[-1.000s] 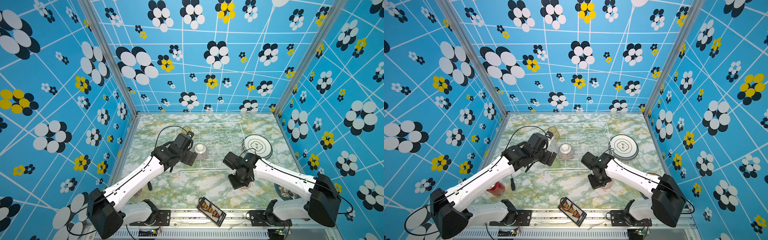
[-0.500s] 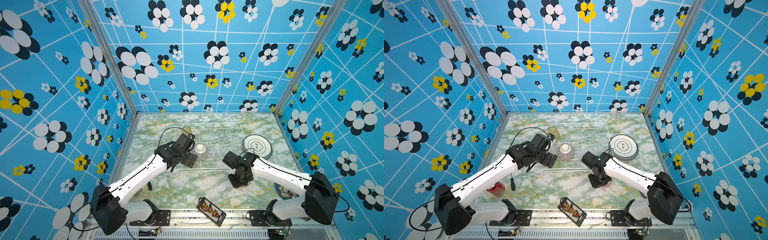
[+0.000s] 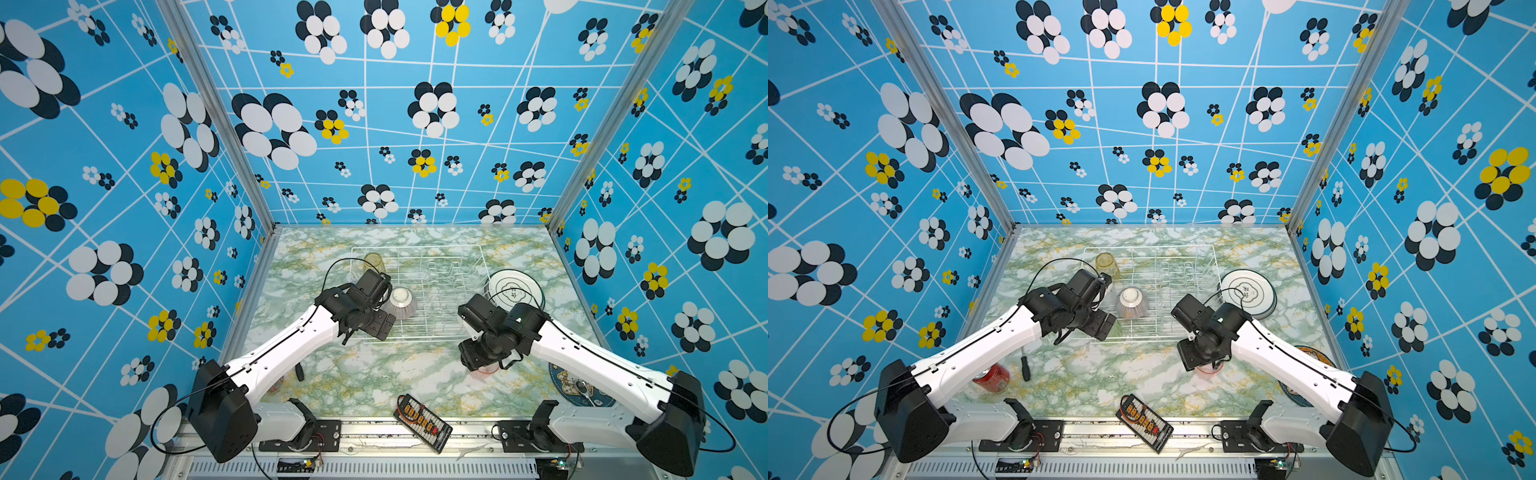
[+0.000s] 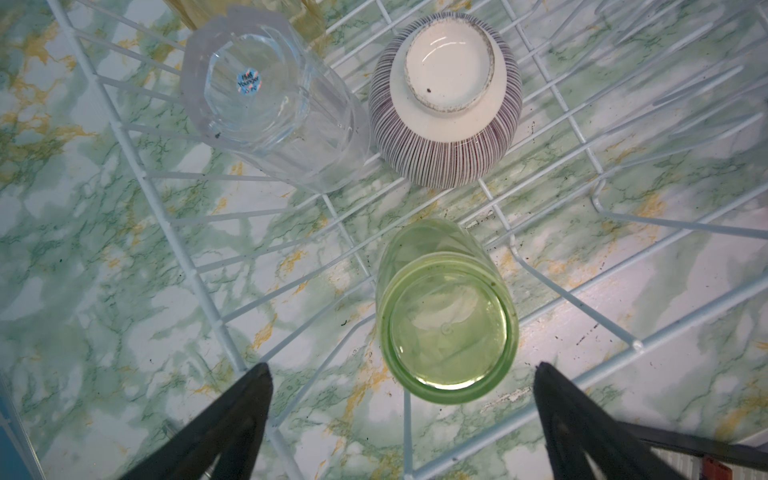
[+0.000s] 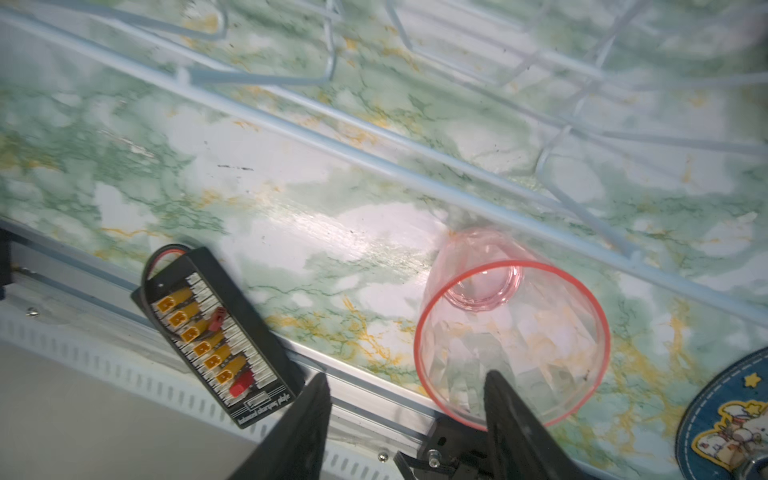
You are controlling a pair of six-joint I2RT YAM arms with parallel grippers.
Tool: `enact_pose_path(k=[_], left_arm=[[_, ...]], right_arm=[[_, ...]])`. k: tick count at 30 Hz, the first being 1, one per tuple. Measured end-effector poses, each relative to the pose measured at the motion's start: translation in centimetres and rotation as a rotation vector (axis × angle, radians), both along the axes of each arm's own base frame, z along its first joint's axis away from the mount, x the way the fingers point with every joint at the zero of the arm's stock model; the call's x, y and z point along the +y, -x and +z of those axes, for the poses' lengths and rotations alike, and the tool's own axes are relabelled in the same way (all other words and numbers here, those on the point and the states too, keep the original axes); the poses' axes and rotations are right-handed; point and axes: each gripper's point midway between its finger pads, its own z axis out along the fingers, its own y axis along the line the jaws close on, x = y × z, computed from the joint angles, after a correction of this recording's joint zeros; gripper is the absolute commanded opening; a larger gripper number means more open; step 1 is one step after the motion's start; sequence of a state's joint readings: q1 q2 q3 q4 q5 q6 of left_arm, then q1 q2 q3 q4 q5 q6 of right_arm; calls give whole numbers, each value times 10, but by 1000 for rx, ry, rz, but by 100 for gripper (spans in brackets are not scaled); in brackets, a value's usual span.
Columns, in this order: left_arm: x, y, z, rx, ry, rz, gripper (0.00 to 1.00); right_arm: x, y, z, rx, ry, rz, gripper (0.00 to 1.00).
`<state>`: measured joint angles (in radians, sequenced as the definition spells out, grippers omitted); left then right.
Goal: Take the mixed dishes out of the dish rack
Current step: 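Set the pink glass on the table while the left gripper grasps the green glass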
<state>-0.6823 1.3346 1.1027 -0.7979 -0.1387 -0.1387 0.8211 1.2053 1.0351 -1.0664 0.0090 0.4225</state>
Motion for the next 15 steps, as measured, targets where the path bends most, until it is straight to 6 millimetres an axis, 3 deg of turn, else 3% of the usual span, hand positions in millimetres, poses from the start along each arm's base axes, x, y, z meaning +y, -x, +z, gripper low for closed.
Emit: enact_pose_path(k=[5,10,15], left_arm=[[-6,3,-14,62,-15,-10,99],[-13,4,-33,125,-31,-15,99],[-18,0,-38,139,-24,-11,100]], right_arm=[[7,-1,24,-49,-89,7,64],[11,-4,34,-84,-126,8,66],[13,-6,38,-97,-140,8,66]])
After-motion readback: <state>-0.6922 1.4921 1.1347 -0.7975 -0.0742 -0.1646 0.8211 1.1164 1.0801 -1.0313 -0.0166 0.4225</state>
